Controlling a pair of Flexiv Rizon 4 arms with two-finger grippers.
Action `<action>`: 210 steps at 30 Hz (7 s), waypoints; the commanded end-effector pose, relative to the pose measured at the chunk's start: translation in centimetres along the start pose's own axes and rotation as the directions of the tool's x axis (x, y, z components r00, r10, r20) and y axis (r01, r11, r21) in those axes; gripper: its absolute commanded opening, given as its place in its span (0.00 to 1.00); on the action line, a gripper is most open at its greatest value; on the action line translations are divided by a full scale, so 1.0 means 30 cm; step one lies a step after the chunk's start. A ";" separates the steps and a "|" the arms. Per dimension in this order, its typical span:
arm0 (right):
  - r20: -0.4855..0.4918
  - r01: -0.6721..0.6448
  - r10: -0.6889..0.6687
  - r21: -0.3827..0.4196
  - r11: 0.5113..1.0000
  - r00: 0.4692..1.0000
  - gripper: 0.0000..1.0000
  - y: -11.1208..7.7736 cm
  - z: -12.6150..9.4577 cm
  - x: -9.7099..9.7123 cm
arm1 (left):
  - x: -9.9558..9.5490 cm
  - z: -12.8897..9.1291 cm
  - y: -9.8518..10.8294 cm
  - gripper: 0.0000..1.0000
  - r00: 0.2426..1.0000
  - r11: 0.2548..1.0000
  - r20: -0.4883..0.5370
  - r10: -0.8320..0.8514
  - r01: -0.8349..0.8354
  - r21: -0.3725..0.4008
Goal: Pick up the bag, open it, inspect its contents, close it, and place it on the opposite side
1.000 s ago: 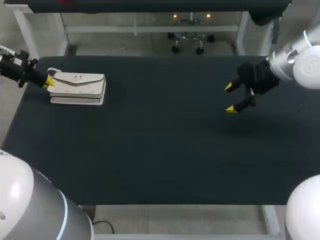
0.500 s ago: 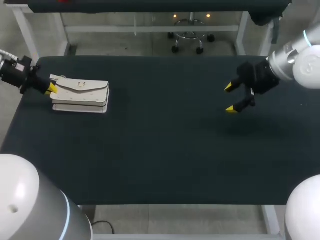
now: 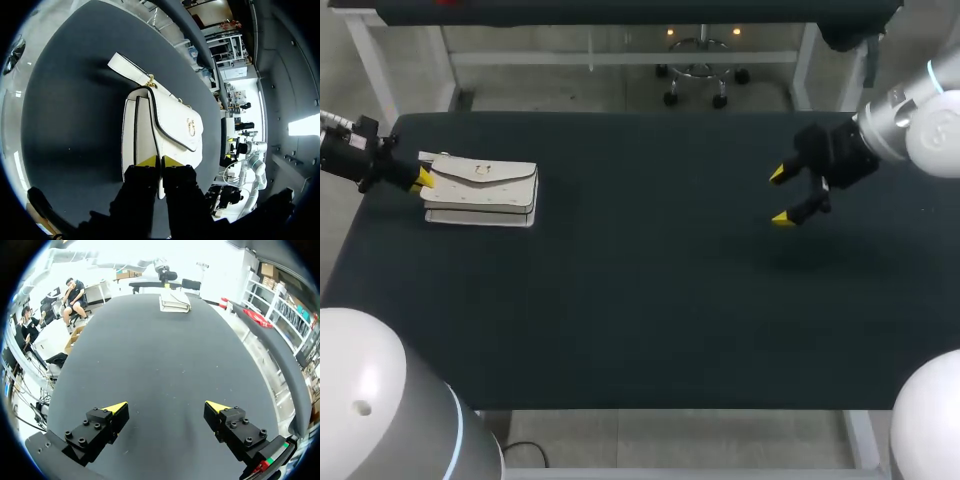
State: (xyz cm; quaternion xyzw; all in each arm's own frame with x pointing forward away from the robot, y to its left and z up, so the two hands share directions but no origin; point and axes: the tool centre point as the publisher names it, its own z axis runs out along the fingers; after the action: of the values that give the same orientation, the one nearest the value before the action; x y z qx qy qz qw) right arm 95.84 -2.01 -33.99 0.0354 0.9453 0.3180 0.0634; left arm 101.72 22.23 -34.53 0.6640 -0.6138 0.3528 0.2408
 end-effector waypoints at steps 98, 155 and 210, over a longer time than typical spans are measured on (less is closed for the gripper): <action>0.003 0.001 -0.001 -0.003 1.000 1.000 1.00 -0.002 0.003 0.001 | 0.368 0.445 0.291 0.32 0.998 0.946 -0.060 0.027 -0.045 -0.322; 0.003 0.001 -0.001 -0.003 1.000 1.000 1.00 -0.002 0.003 0.001 | 0.584 0.742 0.438 0.00 0.983 0.961 -0.183 -0.028 -0.024 -0.275; 0.003 0.001 -0.001 -0.003 1.000 1.000 1.00 -0.002 0.003 0.001 | 0.734 0.852 0.438 1.00 0.973 0.973 -0.229 -0.015 -0.038 -0.227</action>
State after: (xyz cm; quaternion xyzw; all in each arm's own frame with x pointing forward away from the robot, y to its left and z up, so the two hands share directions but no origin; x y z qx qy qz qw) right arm 95.83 -2.02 -34.02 0.0352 0.9452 0.3183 0.0639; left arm 93.85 -13.57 -36.06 0.5812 -0.6246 0.3502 0.3865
